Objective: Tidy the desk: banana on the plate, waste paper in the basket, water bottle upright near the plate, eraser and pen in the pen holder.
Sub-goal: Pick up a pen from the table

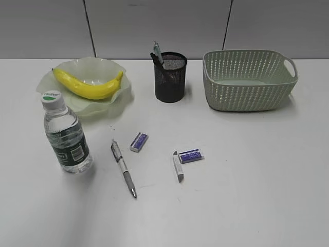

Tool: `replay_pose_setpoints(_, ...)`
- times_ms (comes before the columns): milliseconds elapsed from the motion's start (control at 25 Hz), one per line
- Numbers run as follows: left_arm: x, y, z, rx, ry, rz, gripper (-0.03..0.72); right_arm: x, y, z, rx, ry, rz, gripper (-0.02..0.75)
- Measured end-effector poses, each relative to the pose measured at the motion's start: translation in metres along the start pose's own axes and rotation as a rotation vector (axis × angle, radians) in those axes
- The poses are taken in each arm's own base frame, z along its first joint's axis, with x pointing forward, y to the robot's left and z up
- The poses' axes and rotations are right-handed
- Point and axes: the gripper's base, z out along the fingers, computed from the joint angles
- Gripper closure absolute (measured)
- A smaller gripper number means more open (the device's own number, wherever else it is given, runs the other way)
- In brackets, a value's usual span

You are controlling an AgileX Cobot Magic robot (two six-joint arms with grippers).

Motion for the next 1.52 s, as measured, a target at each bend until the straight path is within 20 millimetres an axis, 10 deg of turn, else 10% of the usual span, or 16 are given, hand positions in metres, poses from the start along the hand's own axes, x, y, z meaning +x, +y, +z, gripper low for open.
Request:
replay_pose_setpoints(200,0.038,0.027,-0.076,-0.03,-0.039,-0.014,0.305,0.0,0.0,0.0,0.0,0.0,0.0,0.397)
replay_pose_setpoints(360,0.106,0.047,-0.11,-0.025,-0.038,-0.019,0.314,0.0,0.0,0.0,0.0,0.0,0.0,0.398)
replay_pose_setpoints(760,0.281,0.081,-0.098,-0.003,-0.028,-0.018,0.324,-0.03,0.009,0.025,-0.078,0.057,-0.123,0.398)
replay_pose_setpoints(1000,0.302,0.082,-0.099,0.078,-0.21,0.02,0.326,-0.088,0.022,0.101,-0.15,0.235,-0.12,0.398)
replay_pose_setpoints(1240,0.304,0.081,-0.098,0.087,-0.219,0.042,0.328,-0.139,0.041,0.218,-0.231,0.494,-0.011,0.398)
replay_pose_setpoints(1520,0.304,0.081,-0.098,0.089,-0.222,0.043,0.327,-0.15,0.099,0.339,-0.251,0.765,-0.027,0.398)
